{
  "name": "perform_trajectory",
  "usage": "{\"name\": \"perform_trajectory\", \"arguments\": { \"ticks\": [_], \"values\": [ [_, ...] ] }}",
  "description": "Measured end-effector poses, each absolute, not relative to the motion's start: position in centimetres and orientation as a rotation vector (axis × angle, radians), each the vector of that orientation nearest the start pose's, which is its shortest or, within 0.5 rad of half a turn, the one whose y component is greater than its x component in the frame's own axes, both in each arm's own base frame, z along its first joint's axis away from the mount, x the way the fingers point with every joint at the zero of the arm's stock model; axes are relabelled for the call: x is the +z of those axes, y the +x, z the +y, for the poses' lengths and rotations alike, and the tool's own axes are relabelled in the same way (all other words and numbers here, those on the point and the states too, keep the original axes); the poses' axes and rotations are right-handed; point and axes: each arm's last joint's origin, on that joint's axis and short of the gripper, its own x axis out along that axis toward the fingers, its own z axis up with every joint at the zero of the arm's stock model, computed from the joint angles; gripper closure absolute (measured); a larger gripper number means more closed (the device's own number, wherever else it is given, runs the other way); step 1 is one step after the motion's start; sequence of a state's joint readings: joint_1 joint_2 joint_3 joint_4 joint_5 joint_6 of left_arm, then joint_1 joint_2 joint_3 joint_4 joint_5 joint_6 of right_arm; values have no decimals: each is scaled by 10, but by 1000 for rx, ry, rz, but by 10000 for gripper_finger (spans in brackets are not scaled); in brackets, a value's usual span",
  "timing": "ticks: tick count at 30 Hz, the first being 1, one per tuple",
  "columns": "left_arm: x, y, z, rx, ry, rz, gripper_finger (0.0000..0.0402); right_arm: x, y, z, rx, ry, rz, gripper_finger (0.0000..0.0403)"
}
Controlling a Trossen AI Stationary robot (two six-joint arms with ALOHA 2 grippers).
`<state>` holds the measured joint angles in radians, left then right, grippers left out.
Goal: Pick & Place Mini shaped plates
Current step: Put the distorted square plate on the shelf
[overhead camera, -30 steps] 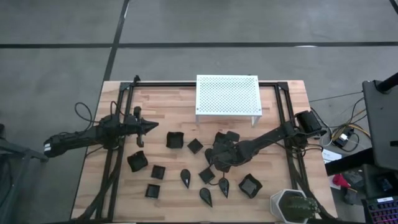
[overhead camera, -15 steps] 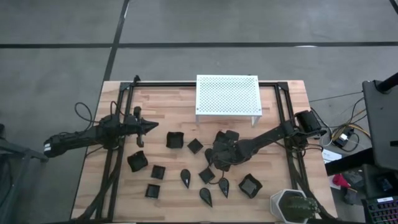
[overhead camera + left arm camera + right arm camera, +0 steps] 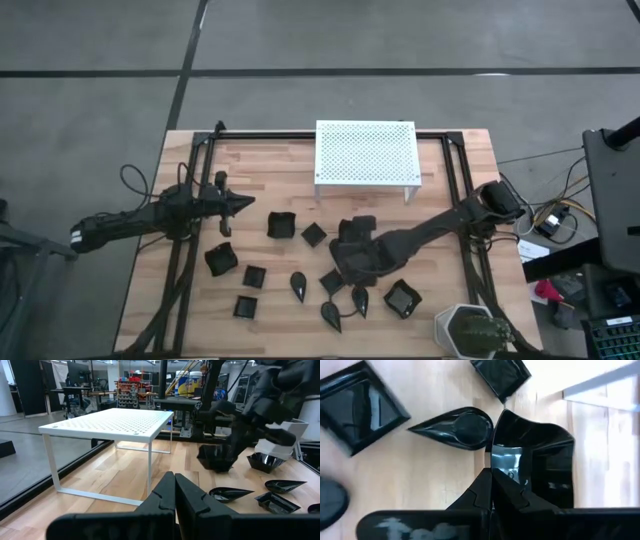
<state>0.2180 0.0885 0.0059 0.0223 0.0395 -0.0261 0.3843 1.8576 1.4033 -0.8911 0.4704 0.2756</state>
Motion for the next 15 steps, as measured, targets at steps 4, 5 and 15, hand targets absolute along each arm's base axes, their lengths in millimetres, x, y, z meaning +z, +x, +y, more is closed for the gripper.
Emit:
{"name": "perform_trajectory", "arguments": {
  "ticks": [4,5,15],
  "values": [
    [161,100,21,179,-34,58,401,225,339,124,-211,-363,1203,394],
    [161,100,21,179,-34,58,401,230,338,123,-208,-366,1205,394],
    [161,100,21,179,-34,57,401,295,305,110,-284,-370,1013,394]
  ]
}}
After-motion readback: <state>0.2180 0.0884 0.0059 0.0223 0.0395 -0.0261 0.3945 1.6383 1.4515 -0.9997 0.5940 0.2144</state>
